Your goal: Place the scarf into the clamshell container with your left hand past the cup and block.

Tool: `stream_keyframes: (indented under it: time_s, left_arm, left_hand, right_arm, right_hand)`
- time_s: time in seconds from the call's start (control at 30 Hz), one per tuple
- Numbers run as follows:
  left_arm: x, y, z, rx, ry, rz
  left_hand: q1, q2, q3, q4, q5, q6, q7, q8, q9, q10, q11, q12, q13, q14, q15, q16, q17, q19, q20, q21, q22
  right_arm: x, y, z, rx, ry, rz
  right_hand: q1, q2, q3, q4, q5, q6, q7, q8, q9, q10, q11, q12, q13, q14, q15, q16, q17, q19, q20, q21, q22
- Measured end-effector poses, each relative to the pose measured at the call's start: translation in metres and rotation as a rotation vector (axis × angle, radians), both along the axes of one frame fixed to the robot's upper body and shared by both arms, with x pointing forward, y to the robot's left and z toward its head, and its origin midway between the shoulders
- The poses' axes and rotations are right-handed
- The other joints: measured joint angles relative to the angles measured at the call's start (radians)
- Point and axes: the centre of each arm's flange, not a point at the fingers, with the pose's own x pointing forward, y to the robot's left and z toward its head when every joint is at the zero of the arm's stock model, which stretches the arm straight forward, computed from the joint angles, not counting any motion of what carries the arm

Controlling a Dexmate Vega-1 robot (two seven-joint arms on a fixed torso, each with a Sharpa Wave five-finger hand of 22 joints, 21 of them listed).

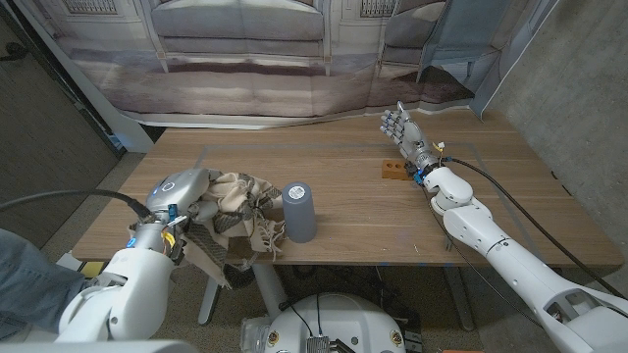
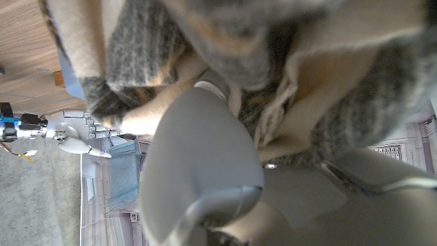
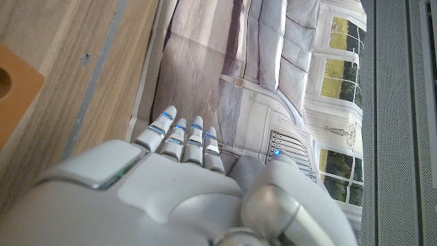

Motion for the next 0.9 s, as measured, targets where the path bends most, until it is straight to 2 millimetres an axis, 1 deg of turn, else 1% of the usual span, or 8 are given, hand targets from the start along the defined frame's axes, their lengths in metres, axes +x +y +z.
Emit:
stream_keyframes:
  time_s: [0.3,0.37,0.43,0.57,0.73,0.77,0.9]
  left_arm:
    - [-0.001,0.005,-0.007,-0.016,0.005,0.022]
    - [0.000,0.007,-0.010,-0.021,0.014,0.028]
    - [0.001,0.007,-0.011,-0.023,0.016,0.030]
    - [0.002,0.008,-0.013,-0.027,0.013,0.027]
    - [0.003,0.009,-0.015,-0.030,0.010,0.025]
    - [0.006,0.009,-0.018,-0.029,0.016,0.025]
    - [0.008,0.010,-0.021,-0.035,0.017,0.022]
  left_hand:
    - [0.000,0.000,0.000,0.000,0.006,0.005,-0.005,0.000,-0.001,0.003,-0.003,-0.003,0.001,0.000,0.000,-0.003,0.000,-0.004,-0.004,0.004,0.000]
    - [-0.003,-0.003,0.002,-0.002,0.006,0.009,-0.009,0.000,-0.003,0.008,-0.008,-0.004,0.001,0.000,0.000,-0.003,0.000,-0.004,-0.004,0.004,0.000]
    - [-0.009,-0.009,0.005,-0.005,0.006,0.009,-0.009,0.003,-0.003,0.009,-0.009,-0.004,0.007,0.005,-0.006,-0.003,0.000,-0.004,-0.004,0.004,0.001]
    - [-0.009,-0.009,0.006,-0.006,0.006,0.009,-0.009,0.007,-0.004,0.009,-0.009,-0.004,0.007,0.005,-0.006,-0.003,0.000,-0.003,-0.004,0.011,0.001]
    - [-0.009,-0.009,0.006,-0.006,0.006,0.009,-0.009,0.007,-0.005,0.013,-0.013,-0.006,0.006,0.005,-0.006,-0.003,0.000,-0.007,-0.007,0.011,0.001]
    - [-0.009,-0.009,0.006,-0.006,0.006,0.009,-0.009,0.007,-0.005,0.013,-0.013,-0.006,0.006,0.005,-0.006,-0.003,0.000,-0.007,-0.007,0.011,0.001]
    - [-0.009,-0.009,0.006,-0.006,0.006,0.014,-0.014,0.007,-0.006,0.014,-0.014,-0.007,0.007,0.007,-0.008,-0.003,0.000,-0.007,-0.007,0.011,0.000]
  right_arm:
    - [0.001,0.002,-0.002,-0.001,0.004,0.002]
    - [0.001,0.003,-0.002,-0.004,0.004,0.002]
    - [0.002,0.004,-0.002,-0.005,0.004,0.002]
    - [0.003,0.005,-0.003,-0.008,0.007,0.005]
    - [0.004,0.005,-0.003,-0.009,0.009,0.006]
    - [0.004,0.005,-0.003,-0.010,0.009,0.007]
    - [0.004,0.005,-0.003,-0.010,0.009,0.008]
  right_hand:
    - [0.000,0.000,0.000,0.000,0.000,0.000,0.000,0.000,0.000,0.000,0.000,0.000,0.000,0.000,0.000,0.000,0.000,0.000,0.000,0.000,0.000]
    - [0.000,0.000,0.000,0.000,0.000,0.000,0.000,0.000,0.000,0.000,0.000,0.000,0.000,0.000,0.000,0.000,0.000,0.000,0.000,0.000,0.000]
    - [0.000,0.000,0.000,0.000,0.000,0.000,0.000,0.000,0.000,0.000,0.000,0.000,0.000,0.000,0.000,0.000,0.000,0.000,0.000,0.000,0.000]
    - [0.005,0.005,-0.003,-0.003,0.000,0.000,0.000,0.000,0.000,0.000,0.000,0.000,0.000,0.000,0.000,0.000,0.000,0.000,0.000,0.000,0.000]
    - [0.005,0.005,-0.006,0.000,0.000,0.000,0.000,0.000,0.000,0.000,0.000,0.000,0.000,0.000,0.000,0.000,0.000,0.000,0.000,0.000,0.000]
    - [0.005,0.005,-0.006,0.000,0.000,0.000,0.000,0.000,0.000,0.000,0.000,0.000,0.000,0.000,0.000,0.000,0.000,0.000,0.000,0.000,0.000]
    - [0.005,0.005,-0.006,0.000,0.000,0.000,0.000,0.000,0.000,0.000,0.000,0.000,0.000,0.000,0.000,0.000,0.000,0.000,0.000,0.000,0.000]
